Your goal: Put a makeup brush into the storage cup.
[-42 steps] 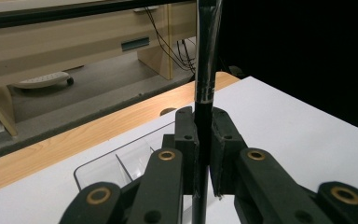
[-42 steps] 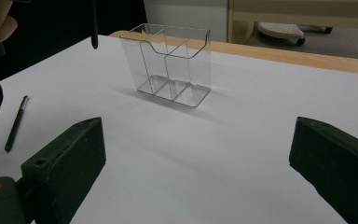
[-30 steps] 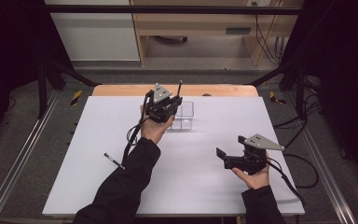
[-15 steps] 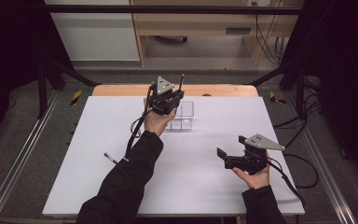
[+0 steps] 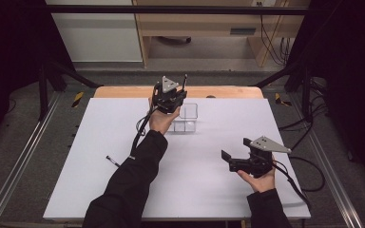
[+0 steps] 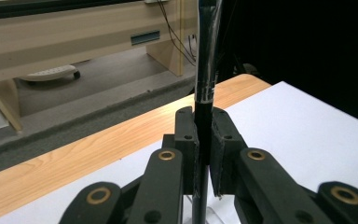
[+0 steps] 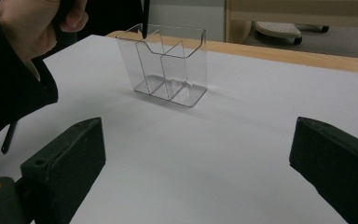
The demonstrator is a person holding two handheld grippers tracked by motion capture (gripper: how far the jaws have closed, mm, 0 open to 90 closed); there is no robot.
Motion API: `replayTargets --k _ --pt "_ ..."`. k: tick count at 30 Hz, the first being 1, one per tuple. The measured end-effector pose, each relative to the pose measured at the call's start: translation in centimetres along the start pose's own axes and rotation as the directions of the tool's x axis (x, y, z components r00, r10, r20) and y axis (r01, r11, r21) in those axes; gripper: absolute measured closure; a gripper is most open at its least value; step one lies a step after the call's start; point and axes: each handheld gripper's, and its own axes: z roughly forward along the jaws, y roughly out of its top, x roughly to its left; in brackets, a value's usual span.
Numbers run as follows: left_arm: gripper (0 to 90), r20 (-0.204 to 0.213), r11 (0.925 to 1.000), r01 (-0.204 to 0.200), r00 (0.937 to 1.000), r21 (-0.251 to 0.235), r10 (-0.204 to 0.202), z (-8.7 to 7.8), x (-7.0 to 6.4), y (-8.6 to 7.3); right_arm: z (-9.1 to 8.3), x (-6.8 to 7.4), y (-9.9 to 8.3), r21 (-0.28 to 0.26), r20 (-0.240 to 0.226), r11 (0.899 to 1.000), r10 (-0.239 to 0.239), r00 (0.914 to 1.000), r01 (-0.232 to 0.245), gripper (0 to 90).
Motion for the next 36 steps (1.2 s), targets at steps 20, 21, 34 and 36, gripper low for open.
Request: replayTargets --k 20,21,34,36 --pt "82.7 -0.006 0.9999 0.010 0.9999 0.008 -0.010 0.9 0.7 -0.9 0.0 0.0 0.0 0.002 0.000 1.000 -0.003 1.0000 0.003 3.9" --pt "82.7 -0.006 0.9999 0.013 0.9999 0.010 -0.013 0.9 0.7 -1.0 -0.1 0.0 0.0 0.001 -0.001 1.000 -0.003 1.0000 0.003 4.0" --pt "82.7 0.007 0.9998 0.010 0.9999 0.018 -0.010 1.2 0.3 -2.5 0.0 0.0 0.0 0.004 -0.001 1.000 -0.003 1.0000 0.003 4.0" --pt "82.7 0.008 0.9997 0.005 1.0000 0.023 -0.005 1.2 0.3 -2.6 0.1 0.0 0.0 0.005 -0.002 1.000 -0.004 1.0000 0.004 3.9"
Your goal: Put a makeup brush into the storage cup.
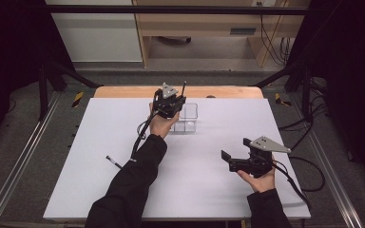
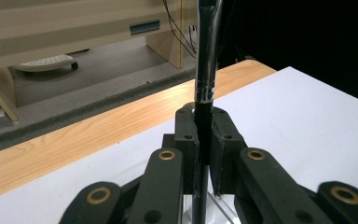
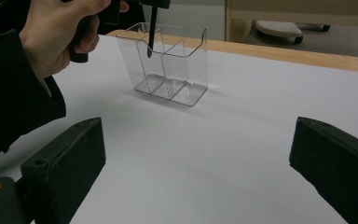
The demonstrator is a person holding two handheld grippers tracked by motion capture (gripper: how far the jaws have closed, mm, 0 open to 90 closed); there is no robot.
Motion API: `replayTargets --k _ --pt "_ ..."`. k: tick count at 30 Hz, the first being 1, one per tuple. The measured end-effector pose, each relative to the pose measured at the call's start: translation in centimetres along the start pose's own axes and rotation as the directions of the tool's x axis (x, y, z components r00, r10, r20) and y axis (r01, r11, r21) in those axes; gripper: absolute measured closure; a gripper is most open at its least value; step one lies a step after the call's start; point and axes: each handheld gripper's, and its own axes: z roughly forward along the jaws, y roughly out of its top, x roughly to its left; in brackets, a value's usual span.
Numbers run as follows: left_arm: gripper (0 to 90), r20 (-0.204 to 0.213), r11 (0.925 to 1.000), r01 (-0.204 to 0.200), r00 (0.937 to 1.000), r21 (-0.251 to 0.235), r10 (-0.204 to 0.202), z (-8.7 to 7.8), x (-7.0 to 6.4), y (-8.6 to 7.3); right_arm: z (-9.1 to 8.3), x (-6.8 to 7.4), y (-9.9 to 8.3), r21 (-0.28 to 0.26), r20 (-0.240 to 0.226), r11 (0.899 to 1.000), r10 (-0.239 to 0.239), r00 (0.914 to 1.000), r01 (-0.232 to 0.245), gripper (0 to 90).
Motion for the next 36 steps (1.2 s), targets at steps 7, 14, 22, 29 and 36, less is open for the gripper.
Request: replayTargets --k 7,14,22,29,36 --pt "82.7 -0.002 1.0000 0.003 1.0000 0.006 -0.003 0.1 0.0 -0.6 0.0 0.0 0.0 -0.001 -0.002 1.000 0.005 1.0000 -0.005 4.0" --pt "82.7 -0.003 0.9998 -0.002 1.0000 0.020 0.002 0.2 -0.1 -1.5 0.0 0.0 0.0 0.002 -0.002 1.000 0.002 1.0000 -0.002 3.9" --pt "82.7 -0.006 0.9994 0.001 1.0000 0.035 -0.001 0.4 0.0 -2.4 0.0 0.1 0.0 0.000 -0.003 1.000 0.005 1.0000 -0.005 4.0" --pt "82.6 -0.008 0.9987 -0.002 1.0000 0.051 0.002 0.4 0.0 -3.0 0.0 0.1 0.0 0.001 -0.007 1.000 0.005 1.0000 -0.005 4.0" --pt "79.3 -0.008 0.9978 -0.001 1.0000 0.066 0.001 0.2 0.1 -3.5 0.0 0.2 0.0 -0.001 -0.007 1.000 0.007 0.9999 -0.007 4.0"
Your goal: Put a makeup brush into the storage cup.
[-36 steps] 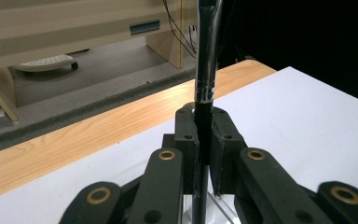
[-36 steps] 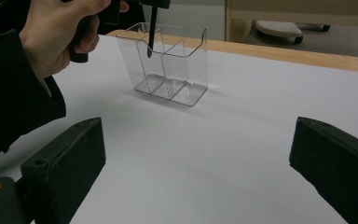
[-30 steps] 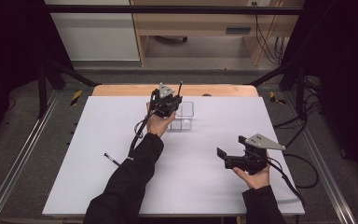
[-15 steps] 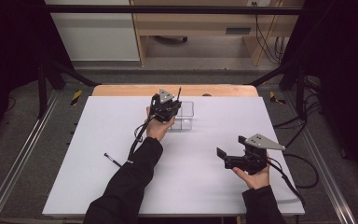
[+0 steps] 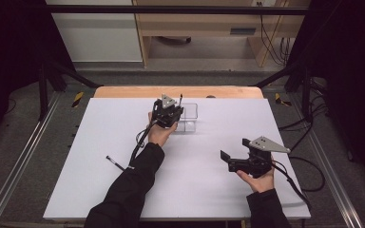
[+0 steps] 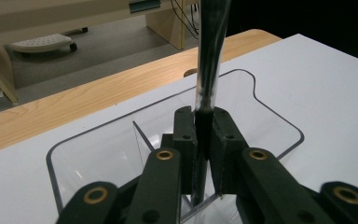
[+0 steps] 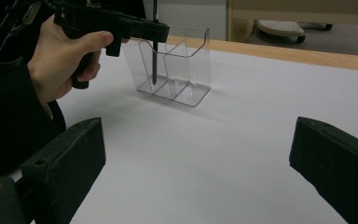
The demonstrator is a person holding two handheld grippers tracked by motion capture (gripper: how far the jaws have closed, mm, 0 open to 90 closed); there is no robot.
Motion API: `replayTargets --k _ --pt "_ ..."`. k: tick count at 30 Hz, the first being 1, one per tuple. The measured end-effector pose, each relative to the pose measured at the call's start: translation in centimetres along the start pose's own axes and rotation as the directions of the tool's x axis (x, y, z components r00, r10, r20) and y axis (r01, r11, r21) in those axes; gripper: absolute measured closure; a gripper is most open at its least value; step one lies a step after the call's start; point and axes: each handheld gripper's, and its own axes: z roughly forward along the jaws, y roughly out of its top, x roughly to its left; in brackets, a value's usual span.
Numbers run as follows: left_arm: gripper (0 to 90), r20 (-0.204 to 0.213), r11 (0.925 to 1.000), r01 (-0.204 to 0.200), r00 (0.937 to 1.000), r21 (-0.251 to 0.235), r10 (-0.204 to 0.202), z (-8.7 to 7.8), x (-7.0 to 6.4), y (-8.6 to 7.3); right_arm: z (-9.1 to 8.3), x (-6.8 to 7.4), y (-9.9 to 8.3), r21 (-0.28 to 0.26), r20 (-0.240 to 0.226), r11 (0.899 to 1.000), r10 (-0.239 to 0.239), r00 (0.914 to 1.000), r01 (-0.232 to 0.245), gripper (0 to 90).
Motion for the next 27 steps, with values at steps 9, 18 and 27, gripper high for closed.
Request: replayTargets --k 9,18,27 --pt "68.8 0.007 0.9993 -0.001 1.0000 -0.036 0.001 -1.4 -0.3 0.7 -0.1 0.0 0.1 -0.007 0.001 1.000 0.002 1.0000 -0.002 4.0" --pt "56.0 0.022 0.9980 -0.011 0.9997 -0.063 0.012 -4.1 -0.7 1.5 -0.1 0.0 0.2 -0.011 0.001 1.000 0.006 1.0000 -0.006 3.9" --pt "45.8 0.030 0.9963 -0.028 0.9991 -0.082 0.030 -7.2 -0.8 1.6 -0.1 0.0 0.2 -0.009 0.005 1.000 0.006 1.0000 -0.006 4.1"
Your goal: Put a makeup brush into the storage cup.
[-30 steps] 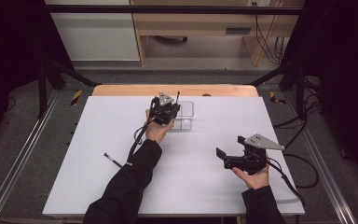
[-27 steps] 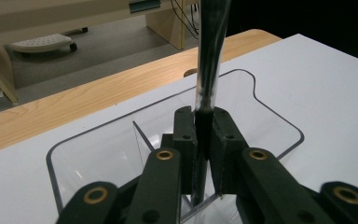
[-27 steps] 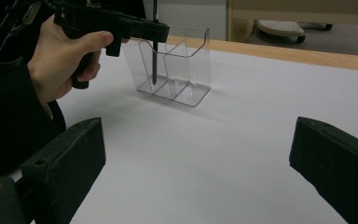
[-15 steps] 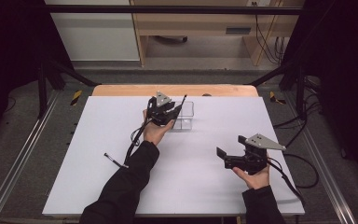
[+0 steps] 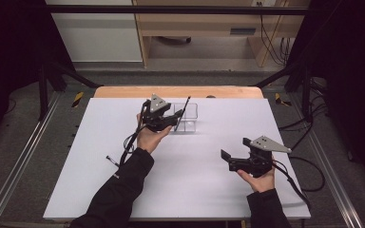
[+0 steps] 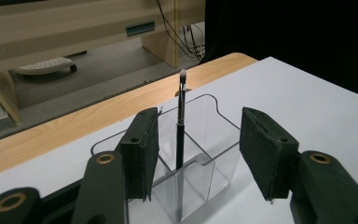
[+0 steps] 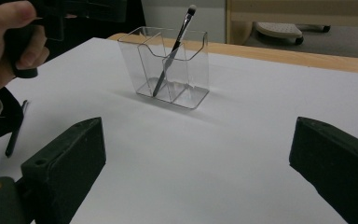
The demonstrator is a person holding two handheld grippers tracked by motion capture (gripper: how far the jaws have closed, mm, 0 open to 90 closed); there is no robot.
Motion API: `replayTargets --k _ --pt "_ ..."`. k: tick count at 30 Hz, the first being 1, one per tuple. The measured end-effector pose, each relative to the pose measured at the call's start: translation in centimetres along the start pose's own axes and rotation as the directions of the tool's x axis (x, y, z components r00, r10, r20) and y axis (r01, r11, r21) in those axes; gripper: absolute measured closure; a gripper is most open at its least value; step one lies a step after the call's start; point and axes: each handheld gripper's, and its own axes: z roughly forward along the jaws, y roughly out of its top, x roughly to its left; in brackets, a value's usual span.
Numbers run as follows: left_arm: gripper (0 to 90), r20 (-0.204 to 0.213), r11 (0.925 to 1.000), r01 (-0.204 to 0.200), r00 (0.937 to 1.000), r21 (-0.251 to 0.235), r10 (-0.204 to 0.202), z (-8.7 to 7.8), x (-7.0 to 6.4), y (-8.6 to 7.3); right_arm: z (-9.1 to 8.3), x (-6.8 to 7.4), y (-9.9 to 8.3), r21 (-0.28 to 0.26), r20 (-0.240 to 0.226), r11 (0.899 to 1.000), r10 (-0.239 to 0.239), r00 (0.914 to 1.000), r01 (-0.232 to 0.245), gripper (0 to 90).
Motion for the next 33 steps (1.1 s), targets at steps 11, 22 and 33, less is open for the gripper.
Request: replayTargets --k 11,22,33 --pt "38.5 0.013 1.0000 -0.002 0.9999 -0.008 0.002 -2.8 0.0 -0.5 0.1 0.0 0.0 0.004 0.001 1.000 -0.002 1.0000 0.002 4.2" --pt "32.1 0.011 1.0000 0.003 0.9999 -0.009 -0.003 -6.2 0.3 -2.7 -0.1 -0.1 0.2 0.001 0.003 1.000 -0.007 1.0000 0.007 4.2" --pt "24.5 -0.002 0.9999 0.014 0.9999 -0.004 -0.014 -9.2 0.6 -4.6 -0.1 -0.1 0.2 0.008 0.001 1.000 -0.016 0.9999 0.016 3.9"
